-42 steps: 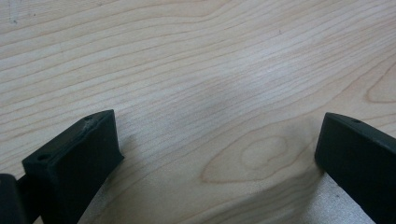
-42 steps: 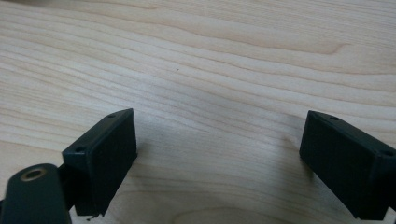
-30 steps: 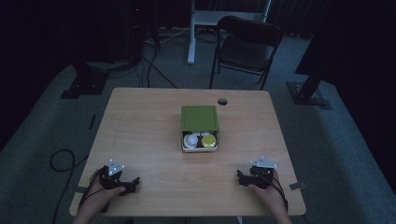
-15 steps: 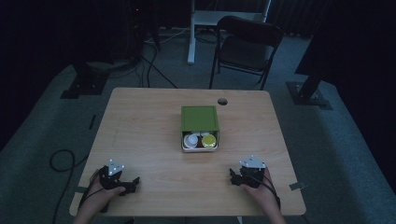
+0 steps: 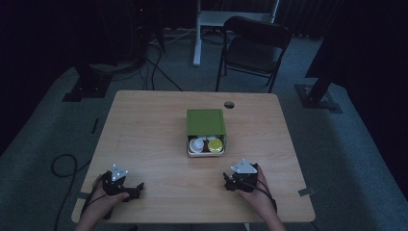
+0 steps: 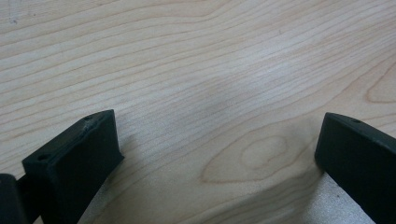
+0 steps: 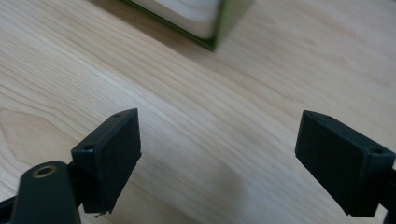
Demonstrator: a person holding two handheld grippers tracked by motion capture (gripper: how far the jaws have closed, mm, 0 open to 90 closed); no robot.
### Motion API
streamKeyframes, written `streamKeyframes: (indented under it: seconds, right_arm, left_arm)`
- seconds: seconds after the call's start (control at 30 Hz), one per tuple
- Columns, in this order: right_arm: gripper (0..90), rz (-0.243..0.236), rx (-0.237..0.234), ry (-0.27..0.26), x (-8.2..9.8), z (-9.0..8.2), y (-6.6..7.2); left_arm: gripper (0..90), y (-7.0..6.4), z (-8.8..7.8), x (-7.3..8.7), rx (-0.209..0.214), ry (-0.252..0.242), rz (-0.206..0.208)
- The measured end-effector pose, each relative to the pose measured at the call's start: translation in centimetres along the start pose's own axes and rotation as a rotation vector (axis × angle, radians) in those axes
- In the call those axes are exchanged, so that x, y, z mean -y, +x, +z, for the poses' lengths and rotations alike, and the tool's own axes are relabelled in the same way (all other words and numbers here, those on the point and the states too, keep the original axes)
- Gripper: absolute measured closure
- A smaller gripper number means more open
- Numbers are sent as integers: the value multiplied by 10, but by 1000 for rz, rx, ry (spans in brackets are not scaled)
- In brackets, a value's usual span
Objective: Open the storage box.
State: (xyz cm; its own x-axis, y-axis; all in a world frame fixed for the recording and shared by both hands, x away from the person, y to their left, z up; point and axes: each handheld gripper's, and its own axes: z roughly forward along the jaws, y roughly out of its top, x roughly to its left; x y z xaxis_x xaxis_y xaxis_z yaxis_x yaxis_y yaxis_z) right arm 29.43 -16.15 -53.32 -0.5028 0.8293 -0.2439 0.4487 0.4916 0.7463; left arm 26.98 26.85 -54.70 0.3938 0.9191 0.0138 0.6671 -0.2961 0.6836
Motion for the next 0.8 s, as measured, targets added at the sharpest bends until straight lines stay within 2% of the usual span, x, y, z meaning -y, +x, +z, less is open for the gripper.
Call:
streamKeyframes:
  seconds: [0.07, 0.17, 0.2, 0.4, 0.53, 0.63, 0.8]
  right_arm:
    - [154, -33, -4, -11, -4, 2, 6]
    - [154, -49, -45, -25, -9, 6, 14]
    - [176, -75, -46, -36, -12, 7, 19]
    - [271, -235, -11, -84, -20, 10, 40]
    - [327, -329, 3, -135, -22, 12, 51]
    - [366, -416, 43, -170, -24, 14, 58]
    - [398, -487, 85, -202, -29, 14, 61]
  left_arm:
    - [0, 0, 0, 0, 0, 0, 0]
    - [0, 0, 0, 0, 0, -1, -1]
    - [0, 0, 0, 0, 0, -1, -1]
    - [0, 0, 0, 0, 0, -1, -1]
    - [0, 0, 0, 0, 0, -1, -1]
    - [0, 0, 0, 0, 0, -1, -1]
    - [0, 0, 0, 0, 0, -1, -2]
